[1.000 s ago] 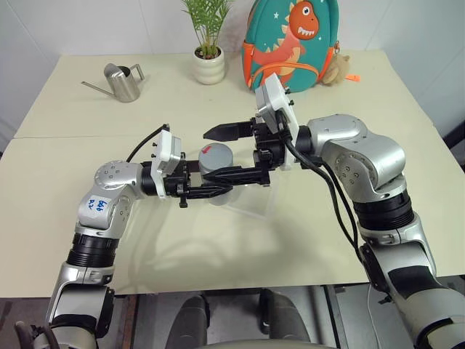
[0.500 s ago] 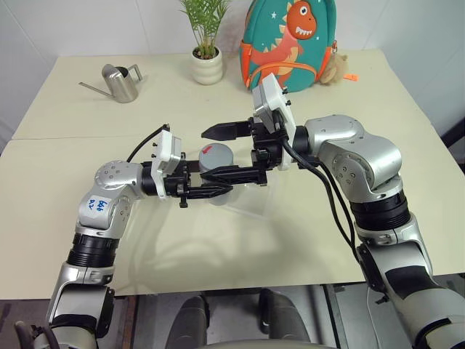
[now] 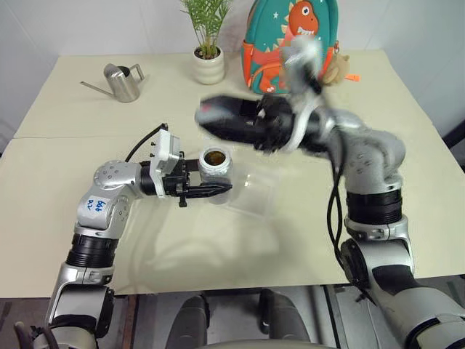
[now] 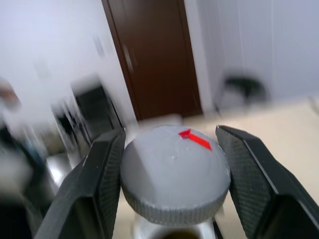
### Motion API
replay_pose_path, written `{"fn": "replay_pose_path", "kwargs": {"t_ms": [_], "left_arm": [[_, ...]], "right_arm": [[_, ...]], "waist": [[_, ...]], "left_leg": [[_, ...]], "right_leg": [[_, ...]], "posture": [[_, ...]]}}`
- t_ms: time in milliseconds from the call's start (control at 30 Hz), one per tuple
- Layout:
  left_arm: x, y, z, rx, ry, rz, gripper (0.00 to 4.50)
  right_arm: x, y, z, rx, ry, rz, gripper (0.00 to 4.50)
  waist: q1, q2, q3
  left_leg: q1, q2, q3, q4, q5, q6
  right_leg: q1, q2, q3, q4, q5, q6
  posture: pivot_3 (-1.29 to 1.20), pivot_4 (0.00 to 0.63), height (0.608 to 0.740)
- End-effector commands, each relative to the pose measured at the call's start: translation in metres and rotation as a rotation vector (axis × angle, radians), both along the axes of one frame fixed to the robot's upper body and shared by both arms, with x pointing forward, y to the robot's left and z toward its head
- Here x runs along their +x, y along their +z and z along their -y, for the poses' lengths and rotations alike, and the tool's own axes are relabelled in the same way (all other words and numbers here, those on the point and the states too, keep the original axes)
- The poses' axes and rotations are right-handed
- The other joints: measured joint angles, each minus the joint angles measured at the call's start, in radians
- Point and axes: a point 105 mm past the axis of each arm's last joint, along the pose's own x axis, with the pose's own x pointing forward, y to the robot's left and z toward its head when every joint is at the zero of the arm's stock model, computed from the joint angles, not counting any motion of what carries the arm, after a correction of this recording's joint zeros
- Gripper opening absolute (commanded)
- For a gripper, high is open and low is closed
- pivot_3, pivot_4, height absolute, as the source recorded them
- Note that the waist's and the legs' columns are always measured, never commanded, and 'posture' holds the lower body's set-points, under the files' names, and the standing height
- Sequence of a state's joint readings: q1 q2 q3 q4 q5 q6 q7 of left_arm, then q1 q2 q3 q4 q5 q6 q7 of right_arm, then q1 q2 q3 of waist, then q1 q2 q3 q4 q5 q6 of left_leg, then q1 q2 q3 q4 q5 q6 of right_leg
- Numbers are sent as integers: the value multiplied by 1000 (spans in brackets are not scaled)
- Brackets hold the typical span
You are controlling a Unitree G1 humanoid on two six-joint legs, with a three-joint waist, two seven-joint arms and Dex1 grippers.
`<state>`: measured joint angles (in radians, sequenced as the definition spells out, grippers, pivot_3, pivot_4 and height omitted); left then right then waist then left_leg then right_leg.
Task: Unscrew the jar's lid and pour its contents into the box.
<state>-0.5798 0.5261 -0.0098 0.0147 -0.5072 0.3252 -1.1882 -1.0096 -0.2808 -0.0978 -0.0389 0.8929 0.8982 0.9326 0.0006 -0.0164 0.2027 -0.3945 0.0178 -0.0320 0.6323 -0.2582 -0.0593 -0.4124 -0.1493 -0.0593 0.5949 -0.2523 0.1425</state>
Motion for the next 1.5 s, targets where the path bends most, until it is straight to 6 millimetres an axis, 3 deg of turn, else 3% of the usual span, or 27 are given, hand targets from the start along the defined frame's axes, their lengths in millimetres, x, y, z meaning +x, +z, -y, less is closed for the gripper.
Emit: {"fn": "replay_pose_path", "kwargs": {"t_ms": [33, 100, 167, 233, 300, 400, 500, 567, 700, 833, 1000, 1033, 1167, 1333, 1500], "left_arm": [[-2, 6, -2, -6, -2, 33, 1943], [-2, 7, -2, -9, 3, 35, 1943], [1, 10, -5, -21, 16, 36, 1943], [2, 13, -7, -34, 27, 36, 1943], [4, 15, -9, -42, 30, 31, 1943], [7, 16, -13, -47, 36, 23, 1943], [11, 18, -14, -54, 45, 20, 1943], [10, 19, -17, -58, 45, 19, 1943], [14, 19, -16, -74, 63, 9, 1943], [11, 20, -19, -93, 67, -7, 1943], [12, 18, -22, -99, 86, -6, 1943], [12, 18, -22, -97, 87, -7, 1943], [16, 20, -25, -85, 105, 6, 1943], [18, 20, -27, -19, 102, 44, 1943], [27, 27, -19, 29, 135, 125, 1943]], "right_arm": [[2, 1, 21, 4, -112, 21, 2559], [11, -7, 33, -34, -245, 83, 2559], [33, -28, 66, -120, -506, 172, 2559], [43, -44, 93, -179, -653, 196, 2559], [53, -67, 136, -187, -829, 165, 2559], [57, -102, 183, -232, -1024, 134, 2559], [53, -135, 207, -291, -1136, 114, 2559], [48, -142, 207, -293, -1144, 111, 2559], [38, -181, 216, -322, -1212, 32, 2559], [31, -196, 217, -301, -1257, -28, 2559], [27, -200, 219, -250, -1277, -87, 4188], [25, -199, 217, -232, -1256, -103, 4486], [19, -175, 205, -211, -1174, -73, 4486], [1, -125, 157, -270, -864, 27, 4486], [-17, -110, 127, -433, -637, 108, 4486]], "waist": [[1, 0, 0], [1, 0, 0], [2, -1, 0], [3, -1, 0], [1, -1, 0], [0, -1, -1], [-3, -1, -1], [-7, -1, -1], [-6, -2, -1], [-3, -2, -1], [-3, -2, -1], [-3, -2, -1], [-2, -2, -1], [-5, -1, -1], [8, -3, -1]], "left_leg": [[0, 0, 0, 0, 0, 0], [0, 0, 0, 0, -1, 2], [0, 0, 0, 0, -2, 3], [0, 0, 1, 0, -2, 4], [-1, -1, 1, 0, -2, 4], [0, 0, 2, -1, -1, 1], [2, 0, 5, -1, -1, 2], [4, 0, 7, -1, -1, 2], [8, 0, 10, -1, -3, 5], [7, 0, 11, 0, -3, 5], [8, 0, 11, 1, -3, 6], [8, 0, 11, 1, -3, 6], [8, 0, 11, 1, -3, 6], [8, 0, 12, 1, -3, 6], [7, 1, 11, 1, -3, 7]], "right_leg": [[0, 0, 0, 0, 0, 0], [0, 0, 0, -1, 0, 0], [0, 0, 0, -1, 0, 0], [0, 0, 0, -1, 0, 0], [0, 0, 1, -2, 1, 1], [0, 0, 1, -3, 1, 1], [0, 0, 4, -2, 1, 2], [1, 0, 6, -2, 1, 2], [2, 0, 10, -2, 3, 2], [2, 0, 10, -3, 4, 2], [2, 0, 11, -4, 5, 1], [2, 0, 11, -4, 5, 1], [2, 0, 11, -4, 5, 2], [2, 0, 12, -5, 6, 2], [3, 1, 11, -7, 6, 1]], "posture": [[0, 150, 740], [0, 150, 740], [0, 150, 740], [0, 150, 740], [0, 150, 740], [0, 150, 740], [0, 150, 740], [0, 150, 740], [0, 150, 740], [0, 150, 740], [0, 150, 740], [0, 150, 740], [0, 150, 740], [0, 150, 740], [0, 150, 740]]}}
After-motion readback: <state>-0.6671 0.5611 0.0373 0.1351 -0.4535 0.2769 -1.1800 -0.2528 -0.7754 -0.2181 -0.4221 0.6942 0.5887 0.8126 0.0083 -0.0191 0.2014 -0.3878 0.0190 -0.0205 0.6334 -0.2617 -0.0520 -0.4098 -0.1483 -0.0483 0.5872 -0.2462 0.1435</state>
